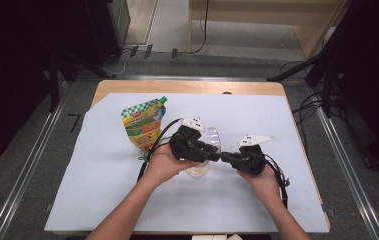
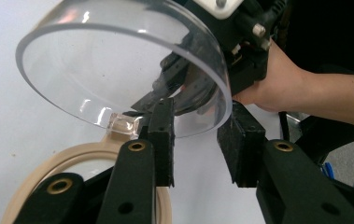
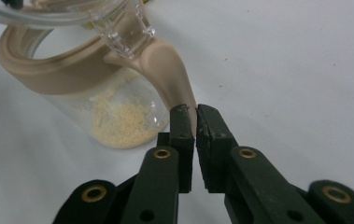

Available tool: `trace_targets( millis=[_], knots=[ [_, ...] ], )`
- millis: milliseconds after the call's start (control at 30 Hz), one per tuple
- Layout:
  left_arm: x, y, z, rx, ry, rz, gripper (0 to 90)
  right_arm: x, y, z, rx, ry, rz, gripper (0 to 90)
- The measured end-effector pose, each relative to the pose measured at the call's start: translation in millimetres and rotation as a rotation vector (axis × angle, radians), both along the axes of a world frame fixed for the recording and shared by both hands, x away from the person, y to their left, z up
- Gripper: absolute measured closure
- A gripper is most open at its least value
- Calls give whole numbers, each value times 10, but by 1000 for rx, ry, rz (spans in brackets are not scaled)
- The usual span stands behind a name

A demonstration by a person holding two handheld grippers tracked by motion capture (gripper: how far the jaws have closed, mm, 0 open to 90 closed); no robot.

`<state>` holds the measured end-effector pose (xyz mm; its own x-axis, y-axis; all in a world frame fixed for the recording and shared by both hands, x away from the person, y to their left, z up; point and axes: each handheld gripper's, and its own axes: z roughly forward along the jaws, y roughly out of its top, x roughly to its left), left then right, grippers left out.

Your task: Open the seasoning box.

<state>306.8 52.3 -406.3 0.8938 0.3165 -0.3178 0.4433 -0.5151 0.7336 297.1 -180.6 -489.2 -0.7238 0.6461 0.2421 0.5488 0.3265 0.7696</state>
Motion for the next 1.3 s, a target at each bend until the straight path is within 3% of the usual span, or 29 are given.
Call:
trace_targets(
  millis=[267,367,533,833,1000,1133,1300],
  knots=[
    [-13,111,42,-16,12,31,564,-21,-30,31,7,-6,7,820],
    [-21,99,45,-14,4,29,571,-25,-36,34,10,-2,4,817],
    [-48,4,60,-20,-3,1,680,-22,-25,23,5,4,8,818],
    [-36,-104,29,-16,-16,10,692,-27,-23,12,6,3,8,827],
    [-29,-125,14,-6,-16,11,647,-30,-20,6,2,7,11,827],
    [-34,-59,44,-19,-8,19,613,-39,-25,15,-7,-6,3,750],
    [-39,91,74,-27,17,27,590,-60,-59,42,0,-15,0,735]
  ],
)
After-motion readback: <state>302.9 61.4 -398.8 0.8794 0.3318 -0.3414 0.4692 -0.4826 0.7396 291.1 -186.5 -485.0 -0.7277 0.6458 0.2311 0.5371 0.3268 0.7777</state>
